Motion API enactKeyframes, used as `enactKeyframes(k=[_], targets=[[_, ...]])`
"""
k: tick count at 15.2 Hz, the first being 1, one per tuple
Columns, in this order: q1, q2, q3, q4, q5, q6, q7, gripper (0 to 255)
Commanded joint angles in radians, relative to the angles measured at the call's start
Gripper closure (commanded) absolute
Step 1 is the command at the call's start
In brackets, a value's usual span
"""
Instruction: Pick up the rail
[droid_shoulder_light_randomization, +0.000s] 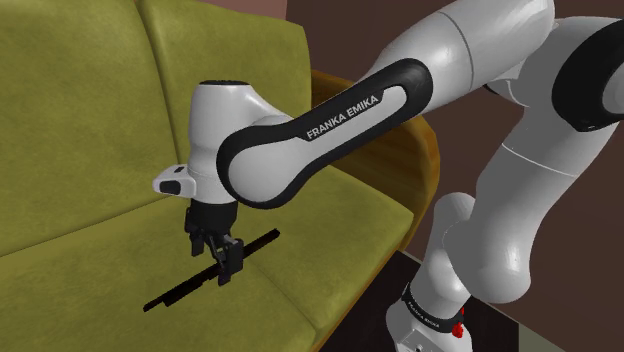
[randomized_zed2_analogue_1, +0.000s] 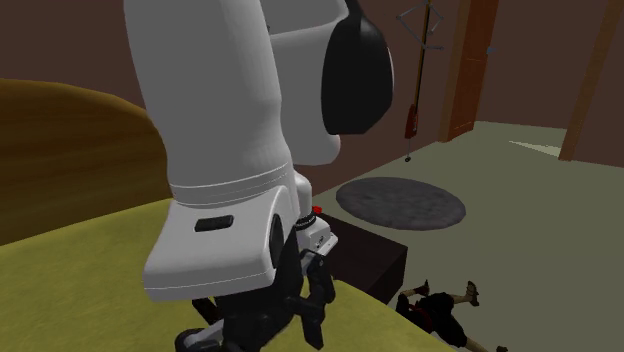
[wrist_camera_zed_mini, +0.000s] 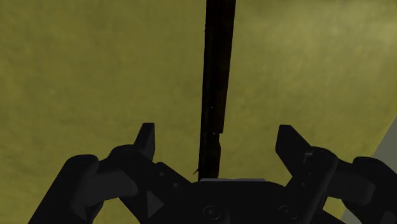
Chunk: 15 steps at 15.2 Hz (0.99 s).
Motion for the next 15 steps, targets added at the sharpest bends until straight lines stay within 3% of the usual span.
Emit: enactKeyframes(k=[1,3,4,15], targets=[[0.0,0.023,0.001,-0.013,0.0,0.036,-0.004,0],[0.0,0.023,0.001,-0.013,0.0,0.036,-0.004,0],[0.0,0.021,0.001,-0.016,0.001,0.037,-0.006,255],[0.0,0.007,0.0,-0.002,0.0,0.009,-0.002,255]])
